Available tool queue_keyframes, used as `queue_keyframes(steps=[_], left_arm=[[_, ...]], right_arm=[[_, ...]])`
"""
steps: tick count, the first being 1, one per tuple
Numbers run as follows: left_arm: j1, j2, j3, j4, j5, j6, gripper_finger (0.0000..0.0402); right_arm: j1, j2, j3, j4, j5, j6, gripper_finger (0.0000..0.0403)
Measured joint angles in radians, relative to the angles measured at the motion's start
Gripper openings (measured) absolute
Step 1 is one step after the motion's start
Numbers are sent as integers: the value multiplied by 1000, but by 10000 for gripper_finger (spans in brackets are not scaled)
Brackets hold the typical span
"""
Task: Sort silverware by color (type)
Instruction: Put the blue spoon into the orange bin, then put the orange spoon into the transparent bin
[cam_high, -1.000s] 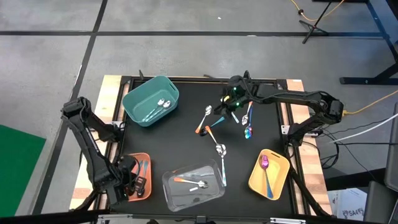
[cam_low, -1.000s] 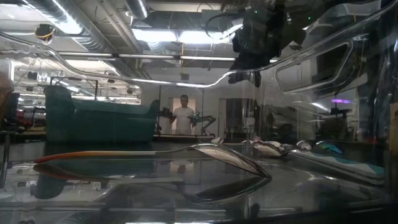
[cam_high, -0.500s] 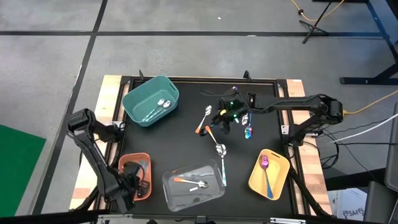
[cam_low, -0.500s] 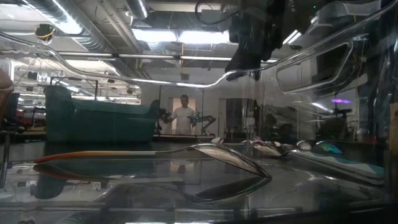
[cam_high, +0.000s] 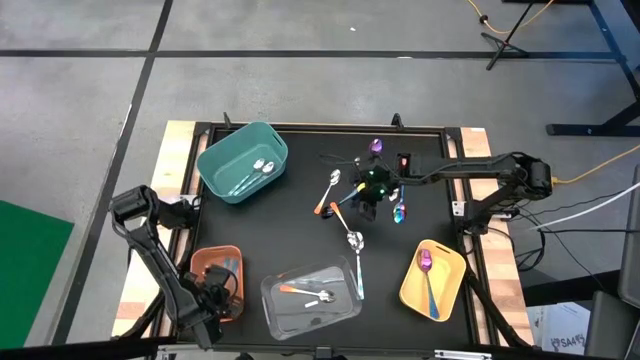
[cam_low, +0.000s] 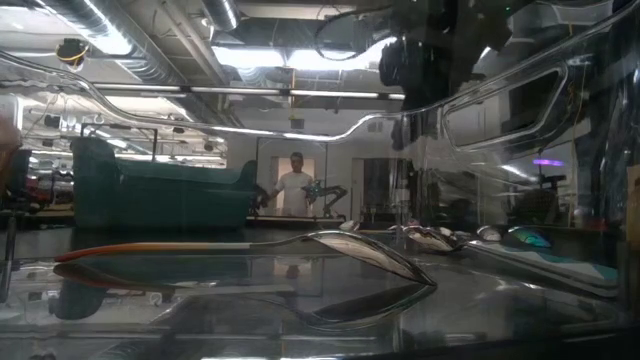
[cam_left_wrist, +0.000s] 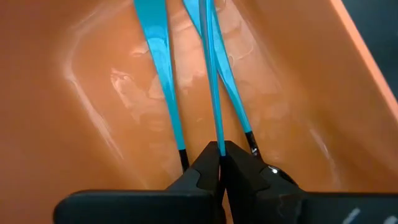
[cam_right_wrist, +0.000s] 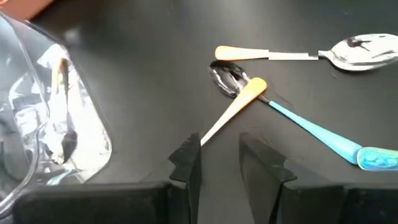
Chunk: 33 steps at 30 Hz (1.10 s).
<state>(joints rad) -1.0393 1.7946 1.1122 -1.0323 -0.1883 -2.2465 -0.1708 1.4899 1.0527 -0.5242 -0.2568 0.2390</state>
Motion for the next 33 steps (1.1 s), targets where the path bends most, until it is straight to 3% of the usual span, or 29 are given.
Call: queue_keyframes(steps=[7, 20, 33], left_arm=[[0, 0, 0, 5, -8, 6, 17], [0, -2, 0, 11, 3, 6, 93], [0, -181, 0, 6, -3, 6, 85]], right_arm=[[65, 0, 0, 6, 64, 3, 95], [115, 0, 0, 6, 158, 43, 95], [175, 0, 0, 48, 310, 157, 95]])
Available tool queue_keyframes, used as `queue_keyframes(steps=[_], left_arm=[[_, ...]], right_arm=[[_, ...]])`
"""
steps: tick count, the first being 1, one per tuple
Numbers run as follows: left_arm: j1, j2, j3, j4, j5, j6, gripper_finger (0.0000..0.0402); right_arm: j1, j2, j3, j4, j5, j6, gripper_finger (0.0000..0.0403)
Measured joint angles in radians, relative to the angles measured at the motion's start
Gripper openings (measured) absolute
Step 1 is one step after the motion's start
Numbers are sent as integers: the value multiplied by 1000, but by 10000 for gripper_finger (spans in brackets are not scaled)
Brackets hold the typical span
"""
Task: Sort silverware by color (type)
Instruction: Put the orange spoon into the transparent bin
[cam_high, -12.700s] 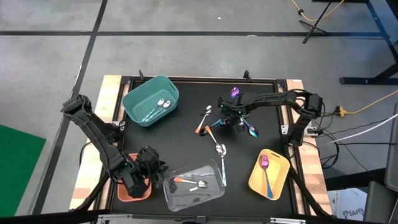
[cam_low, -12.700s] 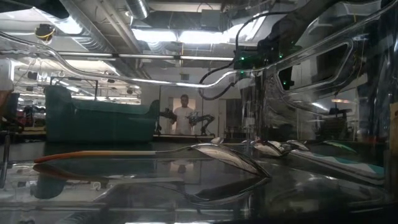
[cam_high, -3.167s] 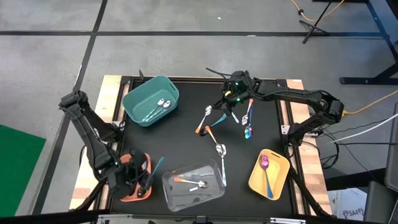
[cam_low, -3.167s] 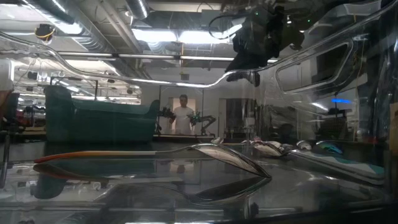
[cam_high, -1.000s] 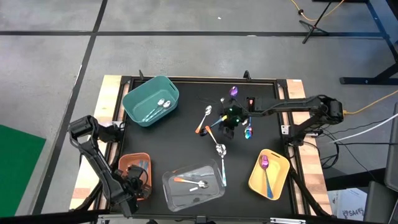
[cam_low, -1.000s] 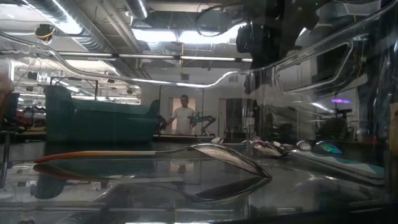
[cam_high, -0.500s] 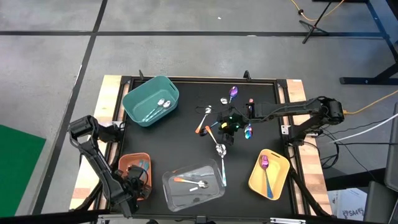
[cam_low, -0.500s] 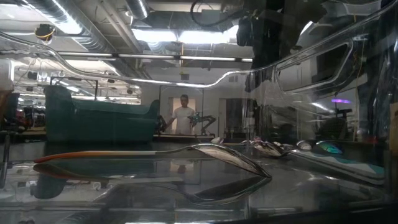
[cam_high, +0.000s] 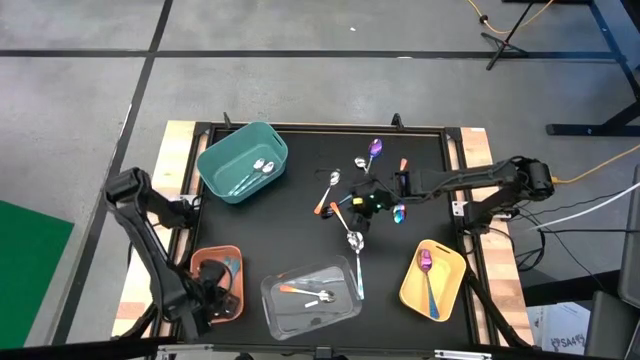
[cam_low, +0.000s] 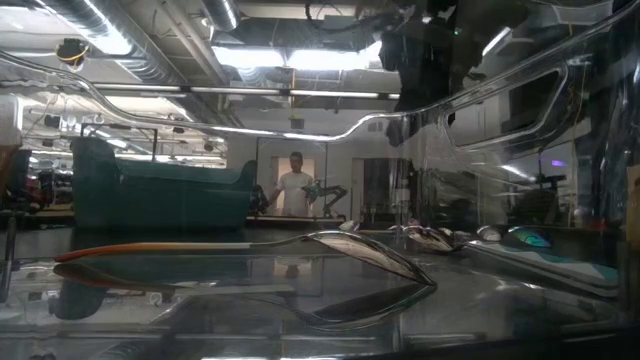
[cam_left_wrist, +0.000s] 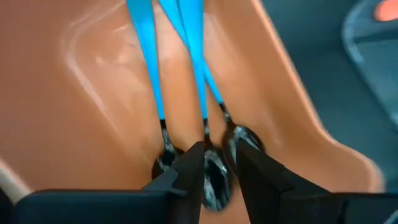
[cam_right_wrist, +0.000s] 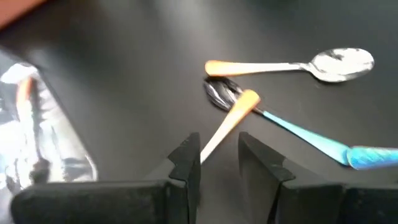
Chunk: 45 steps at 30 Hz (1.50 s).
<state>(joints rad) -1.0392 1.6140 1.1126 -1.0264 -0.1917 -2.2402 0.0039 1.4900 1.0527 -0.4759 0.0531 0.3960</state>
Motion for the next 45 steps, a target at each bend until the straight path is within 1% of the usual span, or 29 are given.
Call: queue_keyframes(steps=[3, 6, 8, 11, 14, 16, 18, 21, 28, 33, 45], left_arm=[[0, -66, 0, 0, -10, 0, 85], [0, -133, 0, 3, -55, 4, 85], [0, -180, 0, 12, -118, 38, 85], [12, -245, 0, 24, -251, 123, 85], [36, -302, 0, 24, -383, 227, 85], [58, -335, 0, 24, -451, 293, 85], [83, -366, 0, 25, -495, 350, 85], [130, -406, 0, 25, -533, 428, 85], [252, -465, 0, 25, -532, 584, 85], [343, -487, 0, 34, -514, 724, 85], [567, -497, 0, 51, -368, 1074, 85]], right_arm=[[25, 0, 0, 29, 1, -5, 95], [46, 0, 0, 43, 1, -7, 95], [52, 0, 0, 40, 3, 10, 95], [57, 0, 0, 38, 25, 92, 95], [56, 0, 0, 29, 74, 138, 95], [56, 0, 0, 26, 112, 158, 95], [56, 0, 0, 25, 140, 177, 95], [56, 0, 0, 24, 148, 187, 95], [101, 19, 0, 26, 180, 187, 95], [124, 76, 0, 34, 198, 234, 95], [120, 216, 0, 71, 179, 236, 95]])
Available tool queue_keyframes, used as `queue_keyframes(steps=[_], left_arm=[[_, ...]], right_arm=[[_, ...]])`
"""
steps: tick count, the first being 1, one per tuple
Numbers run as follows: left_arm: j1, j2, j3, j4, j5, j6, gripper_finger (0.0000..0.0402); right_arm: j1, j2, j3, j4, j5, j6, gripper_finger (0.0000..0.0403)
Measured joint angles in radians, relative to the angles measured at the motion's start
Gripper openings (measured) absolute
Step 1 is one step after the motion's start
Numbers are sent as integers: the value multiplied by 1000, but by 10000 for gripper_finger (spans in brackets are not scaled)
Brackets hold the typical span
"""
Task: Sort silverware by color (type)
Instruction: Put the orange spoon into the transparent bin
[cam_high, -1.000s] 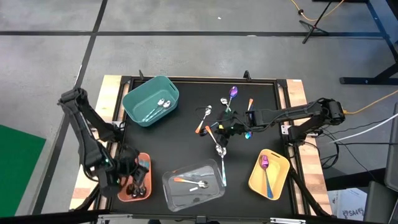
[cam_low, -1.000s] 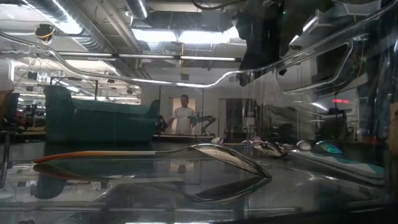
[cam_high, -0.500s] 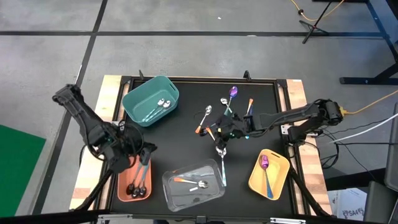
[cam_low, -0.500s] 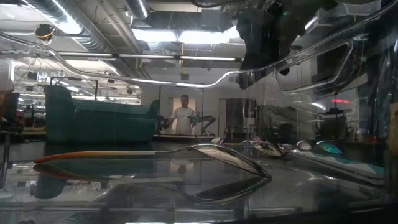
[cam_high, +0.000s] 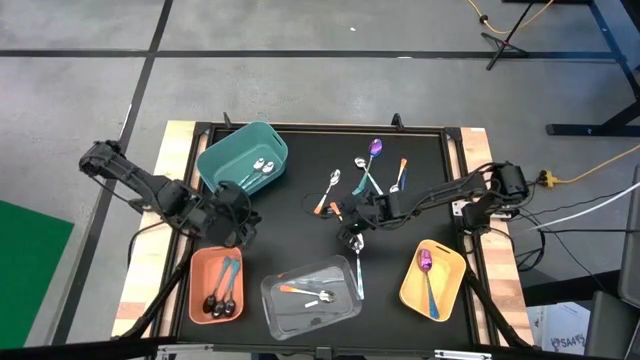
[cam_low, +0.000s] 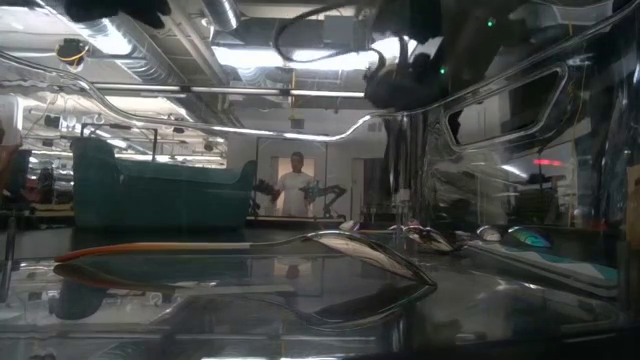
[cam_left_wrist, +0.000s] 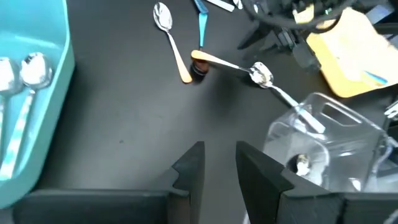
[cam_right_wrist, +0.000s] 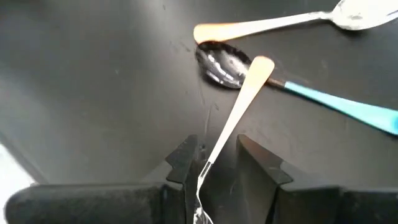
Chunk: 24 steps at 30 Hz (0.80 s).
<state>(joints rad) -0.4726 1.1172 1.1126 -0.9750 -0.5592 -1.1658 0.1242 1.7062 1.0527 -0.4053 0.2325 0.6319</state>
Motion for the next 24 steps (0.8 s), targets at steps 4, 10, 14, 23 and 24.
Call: queue_keyframes(steps=[4, 10, 14, 23, 24], left_arm=[[63, 0, 0, 2, 29, 78, 85], [134, 0, 0, 5, 93, 161, 85], [164, 0, 0, 7, 116, 191, 85], [199, 0, 0, 43, 153, 251, 85], [201, 0, 0, 52, 160, 259, 85]], right_arm=[[0, 33, 0, 0, 1, 0, 95], [0, 69, 0, 9, 4, 0, 95], [1, 95, 0, 13, 23, 0, 95], [0, 157, 2, 19, 32, 0, 95], [0, 159, 2, 19, 34, 0, 95]])
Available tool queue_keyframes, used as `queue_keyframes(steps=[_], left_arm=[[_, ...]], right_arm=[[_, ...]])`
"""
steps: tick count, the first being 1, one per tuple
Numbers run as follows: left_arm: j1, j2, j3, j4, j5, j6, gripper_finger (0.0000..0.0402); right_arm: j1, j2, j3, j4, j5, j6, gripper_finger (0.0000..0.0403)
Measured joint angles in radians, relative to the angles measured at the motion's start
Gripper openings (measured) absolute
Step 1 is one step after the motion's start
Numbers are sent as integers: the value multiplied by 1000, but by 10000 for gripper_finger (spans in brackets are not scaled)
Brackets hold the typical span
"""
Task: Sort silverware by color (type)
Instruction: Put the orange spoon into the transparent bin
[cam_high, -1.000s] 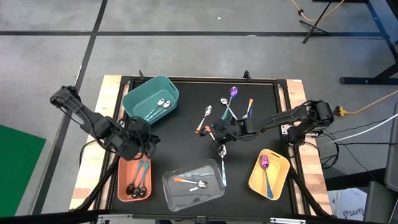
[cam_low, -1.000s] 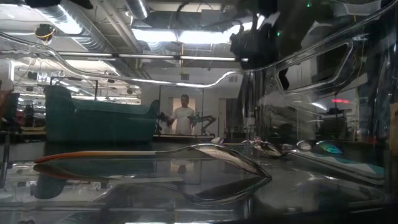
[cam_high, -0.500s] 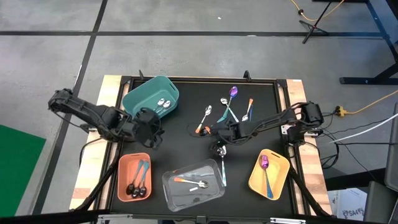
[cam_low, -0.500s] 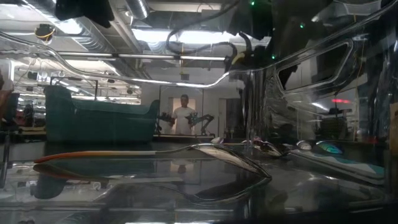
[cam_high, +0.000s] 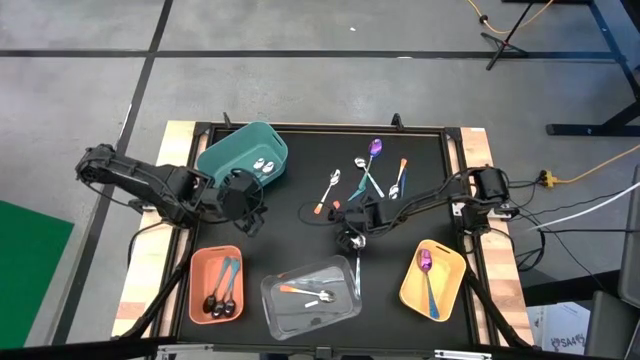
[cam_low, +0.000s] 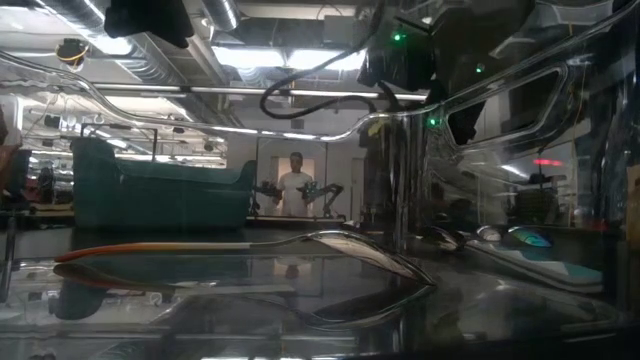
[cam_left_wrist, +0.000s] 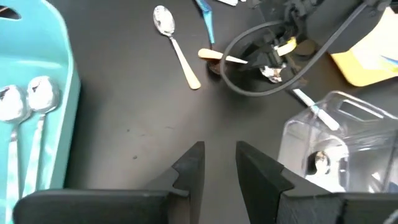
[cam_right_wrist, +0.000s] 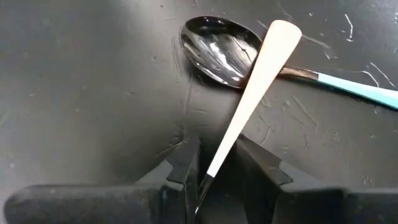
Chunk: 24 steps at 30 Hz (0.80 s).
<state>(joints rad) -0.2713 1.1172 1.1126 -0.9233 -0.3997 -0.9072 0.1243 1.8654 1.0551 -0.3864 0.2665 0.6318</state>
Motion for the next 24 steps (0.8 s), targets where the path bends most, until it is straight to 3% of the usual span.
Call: queue_keyframes(steps=[15, 24], left_arm=[[3, 0, 0, -3, 8, 3, 85], [3, -75, 0, -18, 28, 4, 85]], right_arm=[[0, 11, 1, -1, -8, 0, 94], [0, 11, 19, -17, -6, -1, 94]])
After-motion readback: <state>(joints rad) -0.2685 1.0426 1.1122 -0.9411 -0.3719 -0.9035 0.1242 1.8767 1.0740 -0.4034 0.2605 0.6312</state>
